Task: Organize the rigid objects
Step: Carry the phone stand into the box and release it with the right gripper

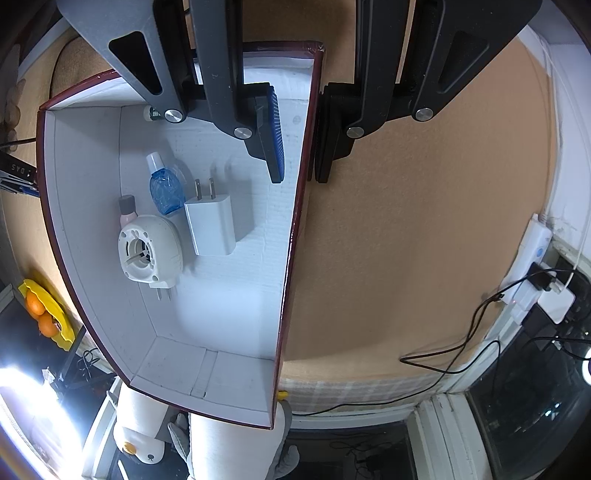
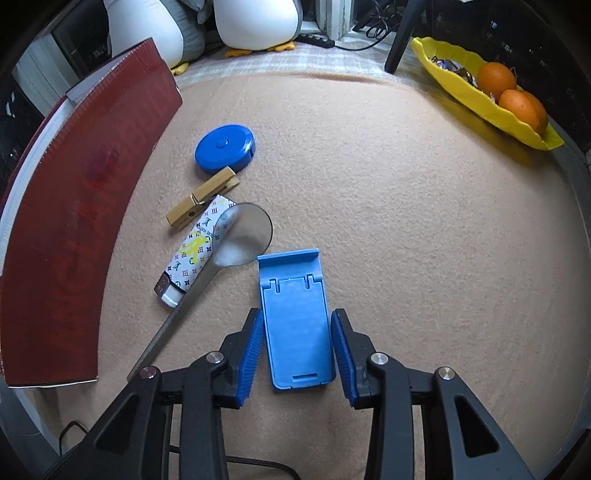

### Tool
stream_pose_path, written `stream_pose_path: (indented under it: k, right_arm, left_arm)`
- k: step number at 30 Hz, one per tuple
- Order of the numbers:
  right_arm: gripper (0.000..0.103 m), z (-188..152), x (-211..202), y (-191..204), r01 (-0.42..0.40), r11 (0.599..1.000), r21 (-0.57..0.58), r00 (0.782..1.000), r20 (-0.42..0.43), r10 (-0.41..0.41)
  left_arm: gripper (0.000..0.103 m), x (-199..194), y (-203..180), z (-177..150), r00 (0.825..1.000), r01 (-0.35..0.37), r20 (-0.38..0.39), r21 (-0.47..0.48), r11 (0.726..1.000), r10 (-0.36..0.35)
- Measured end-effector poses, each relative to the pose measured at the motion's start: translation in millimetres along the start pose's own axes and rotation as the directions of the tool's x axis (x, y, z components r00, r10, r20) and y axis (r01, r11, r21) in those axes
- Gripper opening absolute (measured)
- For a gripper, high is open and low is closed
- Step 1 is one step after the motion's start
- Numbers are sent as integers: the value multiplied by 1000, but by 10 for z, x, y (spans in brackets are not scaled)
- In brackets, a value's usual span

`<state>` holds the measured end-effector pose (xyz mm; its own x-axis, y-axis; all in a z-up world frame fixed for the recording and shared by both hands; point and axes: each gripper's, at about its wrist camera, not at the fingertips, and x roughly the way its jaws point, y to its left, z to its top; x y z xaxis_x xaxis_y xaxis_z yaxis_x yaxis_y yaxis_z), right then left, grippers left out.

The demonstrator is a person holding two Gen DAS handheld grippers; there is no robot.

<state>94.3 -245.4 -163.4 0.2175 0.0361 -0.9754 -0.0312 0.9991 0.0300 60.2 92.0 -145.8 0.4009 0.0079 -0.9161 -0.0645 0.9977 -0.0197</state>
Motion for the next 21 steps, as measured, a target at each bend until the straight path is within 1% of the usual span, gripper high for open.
stream_pose_path:
  k: [6, 13, 17, 21]
  right_arm:
    - [34, 65, -342, 76, -20, 1000, -12, 997, 80, 21]
    - [34, 194, -722, 463, -55, 993, -105, 982, 172, 73]
    - [34, 247, -891, 726, -67, 984, -163, 975, 200, 99]
    - [34, 281, -992, 877, -84, 974, -208, 968, 216, 130]
  left_arm:
    - [15, -3, -6, 0, 1000, -2, 3, -8, 1000, 2]
    - [15, -23, -1, -12, 1000, -6, 10, -22, 1000, 6]
    - [15, -34, 3, -21, 1000, -7, 16, -38, 999, 8]
    - [15, -41, 9, -26, 1000, -9, 19, -50, 999, 10]
